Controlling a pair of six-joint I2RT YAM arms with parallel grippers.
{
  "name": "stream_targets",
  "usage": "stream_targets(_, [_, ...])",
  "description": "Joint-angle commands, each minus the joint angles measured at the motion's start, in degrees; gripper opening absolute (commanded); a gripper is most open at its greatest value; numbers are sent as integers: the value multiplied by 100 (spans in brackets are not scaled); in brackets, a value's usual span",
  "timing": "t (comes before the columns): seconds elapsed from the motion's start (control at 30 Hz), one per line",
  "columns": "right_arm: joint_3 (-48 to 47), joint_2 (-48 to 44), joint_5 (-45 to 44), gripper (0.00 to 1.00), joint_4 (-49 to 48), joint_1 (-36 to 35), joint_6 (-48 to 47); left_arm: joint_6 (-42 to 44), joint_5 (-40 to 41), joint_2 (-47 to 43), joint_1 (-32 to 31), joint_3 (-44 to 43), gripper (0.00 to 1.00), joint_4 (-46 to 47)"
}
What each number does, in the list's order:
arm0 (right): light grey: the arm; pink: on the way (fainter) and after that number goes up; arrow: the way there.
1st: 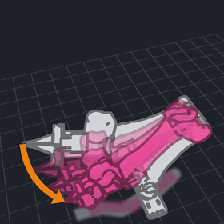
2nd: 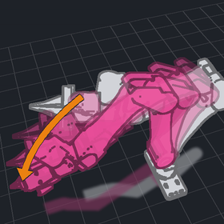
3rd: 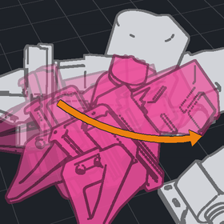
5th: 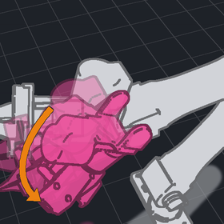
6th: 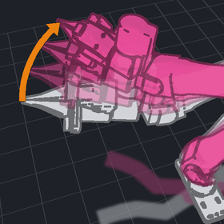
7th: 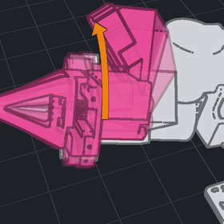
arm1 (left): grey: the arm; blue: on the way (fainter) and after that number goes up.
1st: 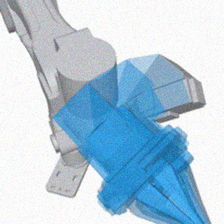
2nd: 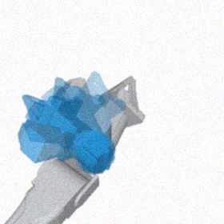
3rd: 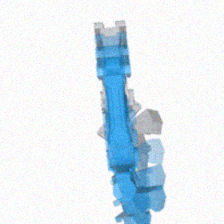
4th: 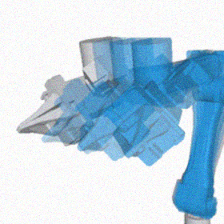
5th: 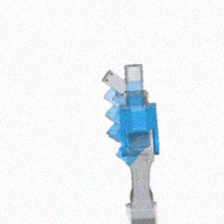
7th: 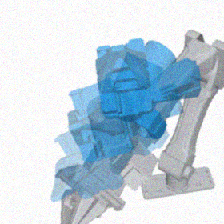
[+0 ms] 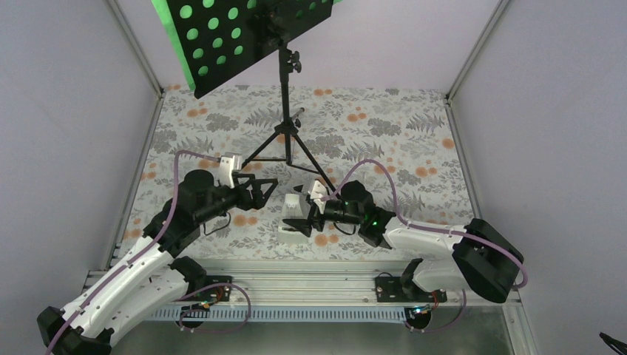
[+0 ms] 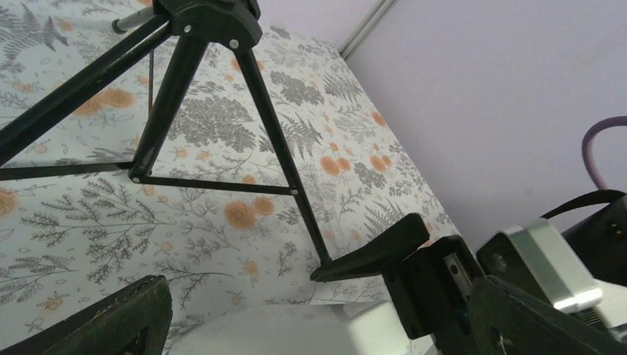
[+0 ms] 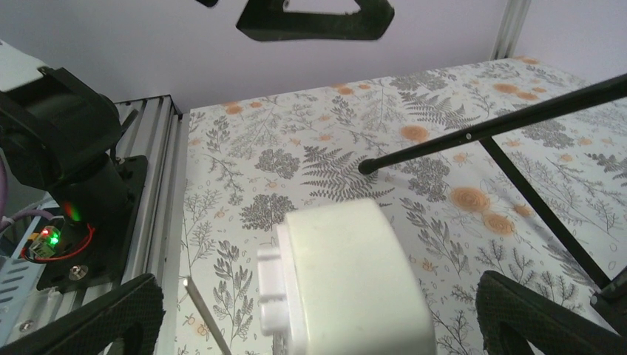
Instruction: Pack up the instrument practice props
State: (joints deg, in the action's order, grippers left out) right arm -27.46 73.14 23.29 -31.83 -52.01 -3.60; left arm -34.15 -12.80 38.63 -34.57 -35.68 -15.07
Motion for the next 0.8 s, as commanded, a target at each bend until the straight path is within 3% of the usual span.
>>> stream_targets(0.0, [116, 78, -136, 97, -356, 39, -28, -92, -152, 19, 3, -261, 100, 15])
stream_targets(0.27, [214, 180, -272, 71, -561, 46, 123, -83, -145, 54, 3, -336, 100, -64])
stream_targets(0.77, [515, 25, -375, 60, -756, 73, 359, -22, -377, 329, 3, -276, 100, 61])
